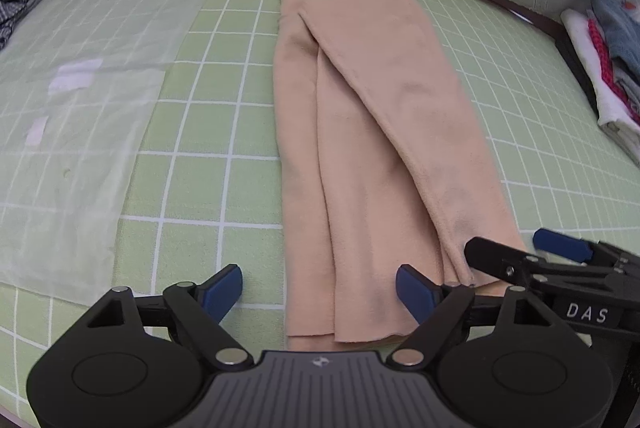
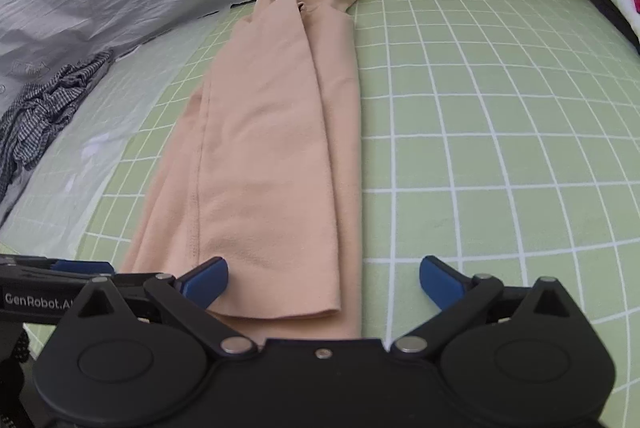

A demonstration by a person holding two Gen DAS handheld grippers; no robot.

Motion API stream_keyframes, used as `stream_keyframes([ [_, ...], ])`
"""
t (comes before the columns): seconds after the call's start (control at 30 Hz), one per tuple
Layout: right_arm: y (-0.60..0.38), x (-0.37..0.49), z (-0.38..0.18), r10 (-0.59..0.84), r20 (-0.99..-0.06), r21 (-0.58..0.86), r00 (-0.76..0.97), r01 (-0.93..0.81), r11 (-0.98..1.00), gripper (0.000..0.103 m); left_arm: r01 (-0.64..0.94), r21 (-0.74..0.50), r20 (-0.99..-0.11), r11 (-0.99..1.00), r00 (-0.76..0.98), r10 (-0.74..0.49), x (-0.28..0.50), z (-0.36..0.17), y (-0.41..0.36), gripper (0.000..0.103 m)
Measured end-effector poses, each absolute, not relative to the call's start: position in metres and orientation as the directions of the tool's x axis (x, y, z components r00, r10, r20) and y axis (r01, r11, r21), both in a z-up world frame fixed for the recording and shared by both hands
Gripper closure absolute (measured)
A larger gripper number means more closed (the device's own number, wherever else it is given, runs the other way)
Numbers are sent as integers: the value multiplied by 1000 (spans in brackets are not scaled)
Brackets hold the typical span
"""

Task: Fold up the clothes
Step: 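Grasp the sweater hem with both tools side by side, then lift the hem with both tools and fold it over toward the collar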

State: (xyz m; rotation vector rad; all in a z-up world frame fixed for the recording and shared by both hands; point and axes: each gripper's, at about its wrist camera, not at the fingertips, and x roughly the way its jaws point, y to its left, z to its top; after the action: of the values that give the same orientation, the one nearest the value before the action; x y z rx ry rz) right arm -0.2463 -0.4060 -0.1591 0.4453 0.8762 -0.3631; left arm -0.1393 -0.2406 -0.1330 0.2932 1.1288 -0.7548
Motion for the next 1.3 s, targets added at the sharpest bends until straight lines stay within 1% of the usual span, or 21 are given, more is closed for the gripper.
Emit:
stream_keyframes([
  [0.07,-403,-243,-160,-136,-806,193,577,473,860,0,698,-119,-893,706,235,-383,-143,-133,-245,30],
  [0.13,-400,-239,-160,-152,-816,159,557,471,868,0,721,-101,-890,686,243,-386,-147,-133,-248,43],
  [0.2,-398,-237,-161,-164,-822,138,546,470,872,0,739,-100,-886,667,239,-398,-150,-132,-250,51],
  [0.23,-397,-237,-161,-168,-823,132,543,470,873,0,746,-99,-884,659,238,-402,-152,-132,-251,53],
  [0.37,-393,-236,-162,-181,-829,97,529,454,885,2,754,-104,-875,649,240,-419,-155,-132,-246,54],
  [0.4,-391,-235,-161,-183,-829,87,528,445,891,4,755,-108,-874,646,237,-423,-156,-132,-245,54],
  [0.43,-389,-236,-160,-180,-825,87,535,435,896,9,759,-117,-873,641,229,-430,-156,-132,-245,54],
  [0.47,-388,-236,-159,-175,-821,88,543,423,902,17,763,-127,-872,634,219,-438,-157,-132,-245,54],
  [0.5,-386,-236,-158,-165,-817,93,553,408,908,22,767,-136,-870,627,210,-446,-158,-132,-246,54],
  [0.53,-384,-237,-156,-156,-813,97,562,394,914,32,771,-141,-868,621,205,-452,-159,-132,-246,55],
  [0.57,-381,-237,-155,-150,-810,99,566,385,917,39,775,-144,-864,615,204,-460,-161,-133,-246,57],
  [0.67,-379,-236,-154,-147,-808,101,570,380,919,40,784,-165,-853,599,192,-486,-164,-134,-245,63],
  [0.73,-379,-236,-154,-142,-807,105,573,376,921,41,772,-205,-844,602,171,-508,-161,-136,-243,75],
  [0.8,-379,-236,-154,-123,-802,121,585,361,925,50,760,-243,-838,603,149,-524,-158,-137,-240,80],
  [0.87,-378,-237,-154,-98,-799,153,594,357,921,68,751,-269,-838,602,126,-531,-154,-137,-238,83],
  [0.9,-378,-238,-154,-85,-797,169,598,355,919,71,741,-290,-837,606,110,-536,-151,-138,-236,85],
  [0.93,-377,-239,-154,-72,-796,184,601,354,917,76,727,-315,-836,610,92,-541,-148,-139,-234,86],
  [0.97,-378,-240,-154,-57,-797,203,602,355,913,84,713,-338,-835,614,74,-546,-146,-139,-232,87],
  [1.1,-381,-255,-153,33,-812,313,583,387,868,89,699,-401,-836,592,-15,-549,-148,-140,-216,88],
  [1.23,-368,-287,-149,83,-828,332,554,366,870,90,697,-464,-826,546,-117,-551,-161,-141,-193,88],
  [1.3,-363,-300,-145,104,-826,349,553,358,866,90,700,-473,-818,535,-125,-561,-163,-137,-188,88],
])
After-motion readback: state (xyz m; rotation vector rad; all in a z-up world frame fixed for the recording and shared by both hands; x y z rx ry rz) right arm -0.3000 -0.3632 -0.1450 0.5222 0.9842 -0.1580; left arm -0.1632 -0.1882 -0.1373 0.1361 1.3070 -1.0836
